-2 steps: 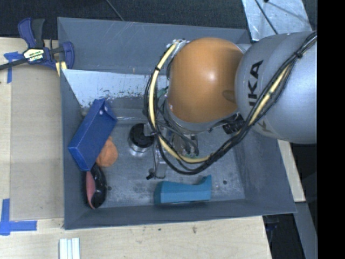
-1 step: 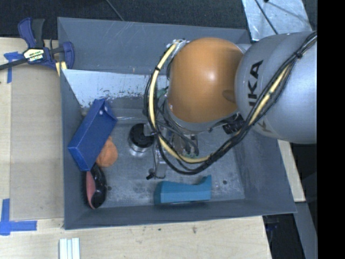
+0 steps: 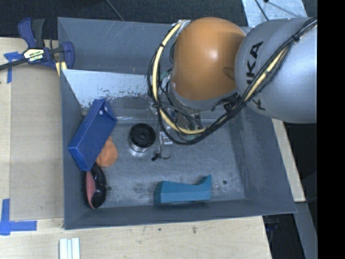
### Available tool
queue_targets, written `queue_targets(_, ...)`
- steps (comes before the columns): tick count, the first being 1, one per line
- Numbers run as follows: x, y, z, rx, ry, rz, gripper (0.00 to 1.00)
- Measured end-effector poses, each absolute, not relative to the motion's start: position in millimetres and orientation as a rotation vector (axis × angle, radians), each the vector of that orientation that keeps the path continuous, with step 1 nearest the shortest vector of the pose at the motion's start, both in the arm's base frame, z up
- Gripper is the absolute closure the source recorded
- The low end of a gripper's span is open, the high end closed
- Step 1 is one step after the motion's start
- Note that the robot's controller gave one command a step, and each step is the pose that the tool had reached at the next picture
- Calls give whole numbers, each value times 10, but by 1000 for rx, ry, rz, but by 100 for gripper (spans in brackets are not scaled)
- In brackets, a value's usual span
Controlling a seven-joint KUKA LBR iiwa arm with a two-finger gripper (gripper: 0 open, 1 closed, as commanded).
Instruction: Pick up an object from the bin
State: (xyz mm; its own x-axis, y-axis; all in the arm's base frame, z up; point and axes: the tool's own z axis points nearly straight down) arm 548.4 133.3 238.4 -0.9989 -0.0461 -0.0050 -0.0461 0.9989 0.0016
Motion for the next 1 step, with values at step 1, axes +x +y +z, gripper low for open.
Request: queue_targets(1,5747,1239,2324,-90,3135,0,0)
